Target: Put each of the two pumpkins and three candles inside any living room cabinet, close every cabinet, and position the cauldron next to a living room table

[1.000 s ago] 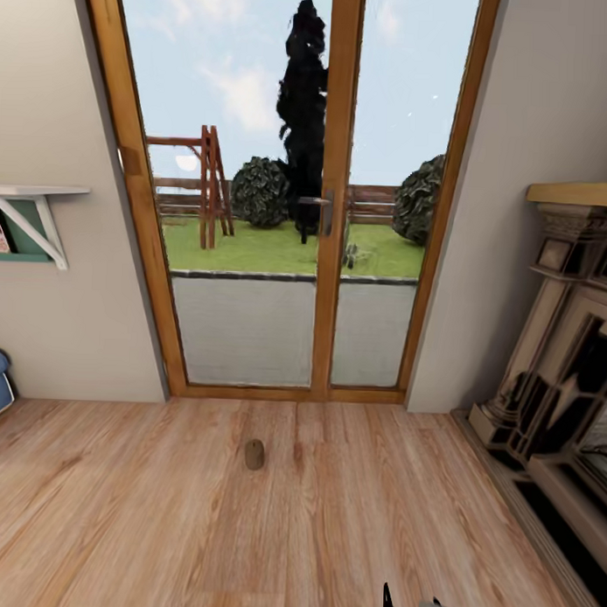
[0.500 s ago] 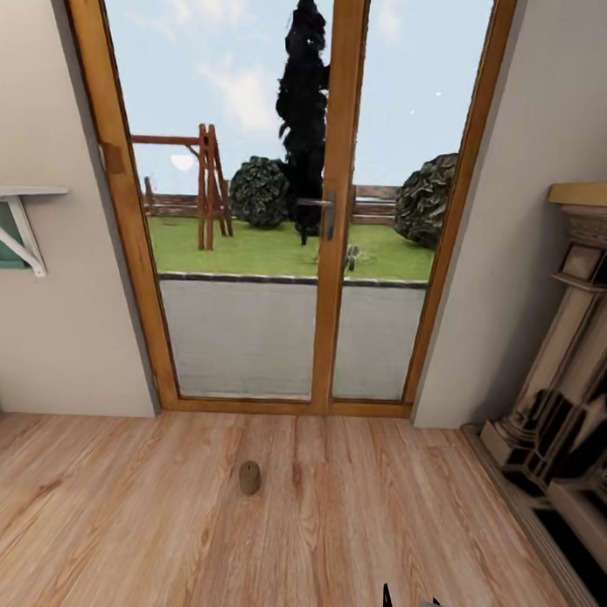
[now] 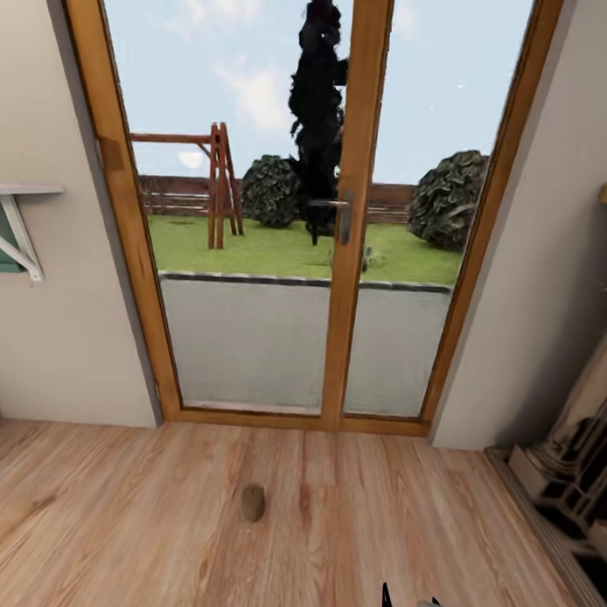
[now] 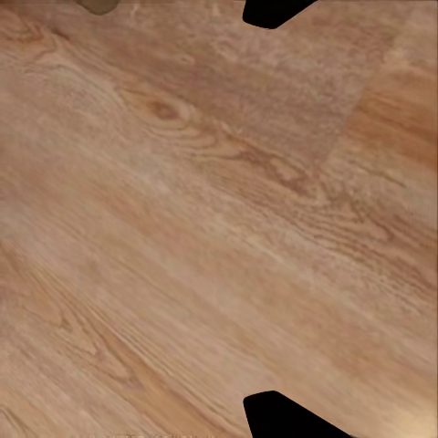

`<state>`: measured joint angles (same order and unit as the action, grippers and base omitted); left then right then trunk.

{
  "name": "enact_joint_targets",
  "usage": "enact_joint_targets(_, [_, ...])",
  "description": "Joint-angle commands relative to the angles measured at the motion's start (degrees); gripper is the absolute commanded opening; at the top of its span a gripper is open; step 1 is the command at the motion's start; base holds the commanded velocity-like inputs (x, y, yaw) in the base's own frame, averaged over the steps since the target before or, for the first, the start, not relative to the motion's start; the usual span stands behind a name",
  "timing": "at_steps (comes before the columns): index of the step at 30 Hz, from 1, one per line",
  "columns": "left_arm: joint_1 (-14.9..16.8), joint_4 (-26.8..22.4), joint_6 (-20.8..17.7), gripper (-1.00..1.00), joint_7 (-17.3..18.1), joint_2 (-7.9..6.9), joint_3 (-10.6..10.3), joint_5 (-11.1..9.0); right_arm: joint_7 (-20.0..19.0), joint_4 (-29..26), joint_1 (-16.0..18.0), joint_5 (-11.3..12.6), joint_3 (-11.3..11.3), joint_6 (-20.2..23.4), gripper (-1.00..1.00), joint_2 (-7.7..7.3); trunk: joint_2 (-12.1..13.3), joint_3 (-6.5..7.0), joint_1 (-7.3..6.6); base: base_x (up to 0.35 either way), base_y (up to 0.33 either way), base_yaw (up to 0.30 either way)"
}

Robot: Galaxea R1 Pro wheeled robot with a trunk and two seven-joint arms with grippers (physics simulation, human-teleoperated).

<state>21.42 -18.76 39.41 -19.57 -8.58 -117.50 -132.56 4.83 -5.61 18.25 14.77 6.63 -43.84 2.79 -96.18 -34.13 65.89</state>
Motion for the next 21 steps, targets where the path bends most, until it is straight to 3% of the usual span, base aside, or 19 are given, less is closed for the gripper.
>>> enact_joint_targets(1, [0.11,-0.22,0.23,1.00,-0.55,-0.03,-0.44,0.10,0.51,0.00,0.03,0.16,0.48,-0.12,1.00,0.01,-0.03,-0.11,0.03,0.332,0.000,0.227])
enact_joint_targets(5, [0.11,-0.22,0.23,1.00,-0.55,-0.03,-0.44,0.09,0.50,-0.03,0.03,0.16,0.36,-0.13,1.00,-0.09,-0.03,-0.31,0.03,0.332,0.000,0.158])
enact_joint_targets(17, [0.11,-0.15,0.23,1.00,-0.55,-0.03,-0.44,0.18,0.46,-0.22,0.03,0.09,0.37,-0.17,1.00,-0.21,-0.03,-0.37,0.03,0.332,0.000,0.011])
enact_joint_targets(21, [0.11,-0.05,0.04,1.00,-0.46,0.36,-0.27,0.46,1.00,-3.95,0.09,0.64,0.10,0.24,1.00,-0.12,-0.03,-0.37,0.03,0.332,0.000,0.000])
